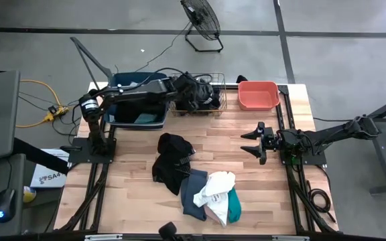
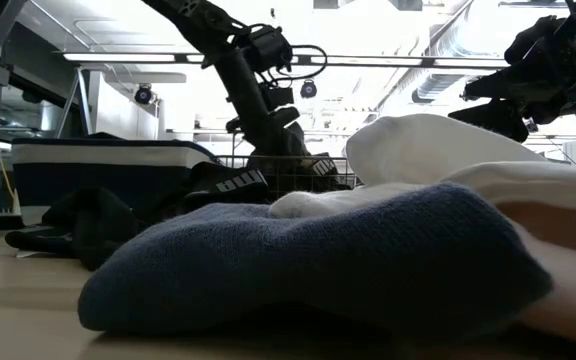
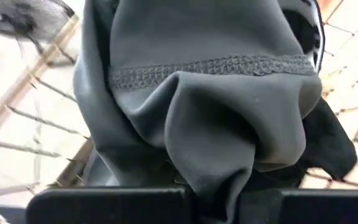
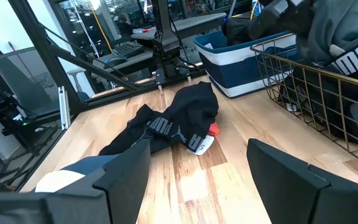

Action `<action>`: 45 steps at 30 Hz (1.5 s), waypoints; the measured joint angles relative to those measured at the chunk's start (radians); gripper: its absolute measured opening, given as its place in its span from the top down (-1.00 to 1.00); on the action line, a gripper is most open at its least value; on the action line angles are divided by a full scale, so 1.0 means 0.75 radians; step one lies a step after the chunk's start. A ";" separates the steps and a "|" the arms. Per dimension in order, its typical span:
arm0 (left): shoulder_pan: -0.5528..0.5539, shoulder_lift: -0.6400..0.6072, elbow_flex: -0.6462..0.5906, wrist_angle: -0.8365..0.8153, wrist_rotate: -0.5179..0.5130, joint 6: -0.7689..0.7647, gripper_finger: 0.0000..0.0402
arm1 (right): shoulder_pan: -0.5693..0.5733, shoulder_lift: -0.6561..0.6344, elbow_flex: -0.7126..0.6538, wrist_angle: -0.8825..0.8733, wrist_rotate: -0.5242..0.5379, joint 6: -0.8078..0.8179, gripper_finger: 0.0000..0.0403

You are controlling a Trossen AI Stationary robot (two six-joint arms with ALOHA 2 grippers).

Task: Pick & Place Cloths
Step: Put the gray underwear into the wire basket

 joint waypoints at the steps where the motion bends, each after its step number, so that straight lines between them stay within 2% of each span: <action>1: 0.001 0.008 0.000 -0.008 0.001 -0.026 0.95 | 0.000 0.000 0.000 0.000 0.000 0.000 -0.29; 10: 0.100 0.044 -0.001 -0.039 0.162 -0.194 0.95 | 0.000 0.000 0.000 0.000 0.000 0.000 -0.29; 14: 0.105 0.044 0.000 -0.022 0.162 -0.189 0.89 | 0.000 0.000 0.000 0.000 0.000 0.000 -0.29; 17: 0.103 0.034 0.000 -0.021 0.163 -0.186 0.72 | 0.000 0.000 0.000 0.000 0.000 0.000 -0.29; 26: 0.103 -0.032 0.000 -0.040 0.167 -0.187 -0.04 | 0.000 0.000 0.000 0.000 0.000 0.000 -0.29; 31: 0.103 -0.103 0.000 -0.105 0.162 -0.217 -0.26 | 0.000 0.000 0.000 0.000 0.000 0.000 -0.29; 39: 0.103 -0.207 0.000 -0.154 0.135 -0.250 -0.26 | 0.000 0.000 0.000 0.000 0.000 0.000 -0.29; 42: 0.103 -0.219 0.001 -0.136 0.122 -0.245 -0.12 | 0.000 0.000 0.000 0.000 0.000 0.000 -0.29; 45: 0.103 -0.219 0.000 -0.138 0.122 -0.238 0.15 | 0.000 0.000 0.000 -0.001 0.000 0.000 -0.29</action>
